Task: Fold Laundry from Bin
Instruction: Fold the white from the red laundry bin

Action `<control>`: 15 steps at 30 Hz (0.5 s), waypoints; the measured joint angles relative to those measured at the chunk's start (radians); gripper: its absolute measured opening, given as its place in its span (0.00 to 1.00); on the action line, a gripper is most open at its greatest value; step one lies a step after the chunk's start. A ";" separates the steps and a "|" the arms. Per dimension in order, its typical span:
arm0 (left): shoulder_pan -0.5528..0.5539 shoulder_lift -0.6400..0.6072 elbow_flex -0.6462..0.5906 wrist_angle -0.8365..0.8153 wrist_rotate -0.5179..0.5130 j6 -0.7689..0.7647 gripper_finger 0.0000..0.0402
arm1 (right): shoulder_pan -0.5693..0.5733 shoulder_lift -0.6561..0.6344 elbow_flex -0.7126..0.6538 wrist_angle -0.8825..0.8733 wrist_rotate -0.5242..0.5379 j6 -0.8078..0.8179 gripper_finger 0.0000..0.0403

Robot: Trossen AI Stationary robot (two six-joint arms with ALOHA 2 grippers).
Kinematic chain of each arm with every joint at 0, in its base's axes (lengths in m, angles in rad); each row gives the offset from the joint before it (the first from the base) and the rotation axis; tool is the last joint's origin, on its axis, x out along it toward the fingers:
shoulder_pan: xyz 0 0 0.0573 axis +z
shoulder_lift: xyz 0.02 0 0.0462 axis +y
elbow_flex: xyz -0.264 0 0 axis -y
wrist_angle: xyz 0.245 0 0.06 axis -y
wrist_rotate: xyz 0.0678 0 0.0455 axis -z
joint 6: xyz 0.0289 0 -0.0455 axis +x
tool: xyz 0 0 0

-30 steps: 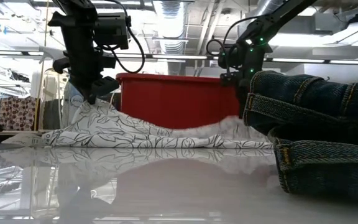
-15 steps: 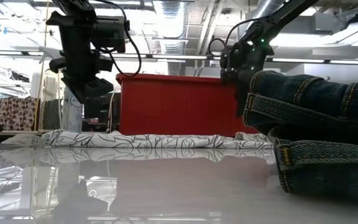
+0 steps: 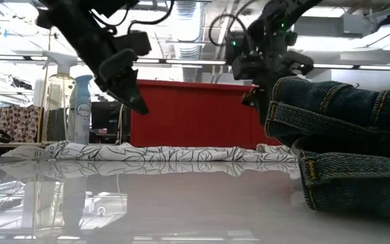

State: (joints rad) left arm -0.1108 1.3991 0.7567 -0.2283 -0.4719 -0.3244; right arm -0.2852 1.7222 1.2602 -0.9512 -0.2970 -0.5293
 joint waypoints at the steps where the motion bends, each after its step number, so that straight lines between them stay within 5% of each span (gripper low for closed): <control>1: -0.020 0.000 0.000 -0.019 -0.031 -0.001 0.26 | 0.026 0.000 0.000 0.002 0.046 0.001 0.47; 7: -0.089 0.000 -0.008 -0.042 -0.091 0.068 0.26 | 0.124 0.000 -0.012 0.068 0.204 0.032 0.53; 15: -0.092 0.000 -0.026 -0.050 -0.068 0.102 0.26 | 0.142 0.000 -0.135 0.183 0.222 0.153 0.62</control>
State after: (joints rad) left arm -0.2028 1.3991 0.7304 -0.2787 -0.5396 -0.2226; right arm -0.1436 1.7222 1.1253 -0.7686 -0.0748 -0.3764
